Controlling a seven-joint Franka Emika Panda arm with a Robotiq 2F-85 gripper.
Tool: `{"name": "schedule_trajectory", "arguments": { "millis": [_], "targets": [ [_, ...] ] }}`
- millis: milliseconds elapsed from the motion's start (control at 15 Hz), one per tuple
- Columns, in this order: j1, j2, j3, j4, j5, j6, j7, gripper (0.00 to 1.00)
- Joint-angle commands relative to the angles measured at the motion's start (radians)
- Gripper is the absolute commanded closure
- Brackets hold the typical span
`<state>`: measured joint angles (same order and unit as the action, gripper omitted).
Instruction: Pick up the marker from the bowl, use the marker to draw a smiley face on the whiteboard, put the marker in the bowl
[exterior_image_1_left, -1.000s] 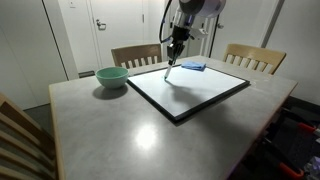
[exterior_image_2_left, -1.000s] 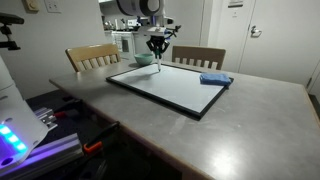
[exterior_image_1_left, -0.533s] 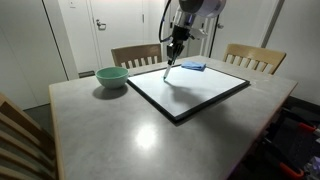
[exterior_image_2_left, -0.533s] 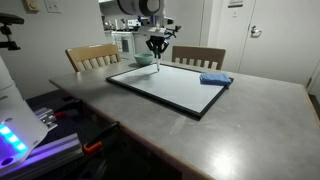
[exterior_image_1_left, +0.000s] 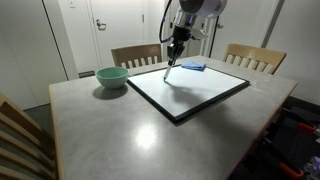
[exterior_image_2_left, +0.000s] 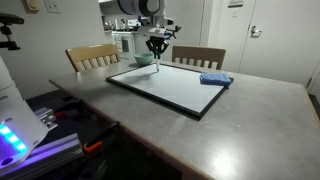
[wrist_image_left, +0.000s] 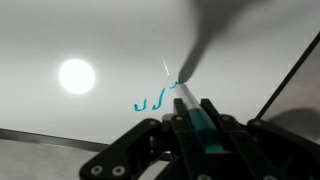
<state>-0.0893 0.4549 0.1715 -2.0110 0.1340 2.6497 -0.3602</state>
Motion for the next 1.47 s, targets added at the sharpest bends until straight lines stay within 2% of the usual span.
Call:
{"name": "schedule_trajectory", "arguments": {
  "millis": [0, 867, 1400],
  "targets": [
    [-0.019, -0.015, 0.014, -0.033, 0.023, 0.006, -0.024, 0.95],
    [-0.029, -0.039, 0.013, -0.069, 0.034, -0.019, -0.026, 0.95],
    [-0.037, -0.064, 0.007, -0.064, 0.044, -0.114, -0.031, 0.95]
  ]
}}
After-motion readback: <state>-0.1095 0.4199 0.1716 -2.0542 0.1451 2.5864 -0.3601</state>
